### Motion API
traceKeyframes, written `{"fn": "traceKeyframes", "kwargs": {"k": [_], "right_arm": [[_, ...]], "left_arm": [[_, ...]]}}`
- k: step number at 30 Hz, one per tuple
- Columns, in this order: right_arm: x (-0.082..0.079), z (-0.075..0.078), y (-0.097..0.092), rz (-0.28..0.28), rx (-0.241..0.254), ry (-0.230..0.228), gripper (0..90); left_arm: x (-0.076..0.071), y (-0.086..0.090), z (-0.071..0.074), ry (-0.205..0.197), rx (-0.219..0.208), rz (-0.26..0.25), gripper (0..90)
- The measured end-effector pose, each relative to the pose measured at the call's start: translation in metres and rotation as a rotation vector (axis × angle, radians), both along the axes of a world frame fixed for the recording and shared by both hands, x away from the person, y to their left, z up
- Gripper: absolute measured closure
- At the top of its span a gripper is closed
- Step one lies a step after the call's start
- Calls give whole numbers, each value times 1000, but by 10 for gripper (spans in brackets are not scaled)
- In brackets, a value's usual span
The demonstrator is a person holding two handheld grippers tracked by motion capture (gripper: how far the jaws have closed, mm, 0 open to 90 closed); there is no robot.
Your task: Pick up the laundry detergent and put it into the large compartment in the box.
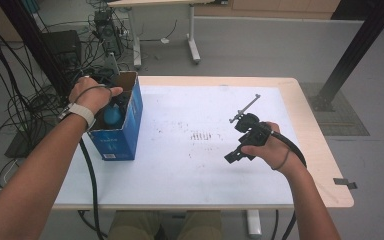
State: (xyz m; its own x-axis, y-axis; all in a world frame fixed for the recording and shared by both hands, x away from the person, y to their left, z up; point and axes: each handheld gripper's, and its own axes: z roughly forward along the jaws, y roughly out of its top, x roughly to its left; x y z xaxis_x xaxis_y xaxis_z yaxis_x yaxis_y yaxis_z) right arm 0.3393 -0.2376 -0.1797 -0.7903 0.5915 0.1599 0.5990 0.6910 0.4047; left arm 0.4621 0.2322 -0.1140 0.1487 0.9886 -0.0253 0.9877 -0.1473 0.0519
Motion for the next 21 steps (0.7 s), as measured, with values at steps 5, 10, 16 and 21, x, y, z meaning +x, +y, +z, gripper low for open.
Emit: {"fn": "traceKeyframes", "kwargs": {"k": [5, 10, 16, 21], "right_arm": [[-1, 2, 1, 4, -2, -4, 119], [-4, 4, 0, -1, -2, -9, 119], [-7, 7, -3, -5, -1, -14, 119], [-9, 9, -3, -5, -2, -18, 119]], "left_arm": [[-2, -1, 6, -8, 2, -9, 143], [-1, -4, 10, 6, 0, -27, 130], [-3, -12, 23, 2, 22, -47, 123], [-7, -19, 40, -24, 32, -69, 115]]}}
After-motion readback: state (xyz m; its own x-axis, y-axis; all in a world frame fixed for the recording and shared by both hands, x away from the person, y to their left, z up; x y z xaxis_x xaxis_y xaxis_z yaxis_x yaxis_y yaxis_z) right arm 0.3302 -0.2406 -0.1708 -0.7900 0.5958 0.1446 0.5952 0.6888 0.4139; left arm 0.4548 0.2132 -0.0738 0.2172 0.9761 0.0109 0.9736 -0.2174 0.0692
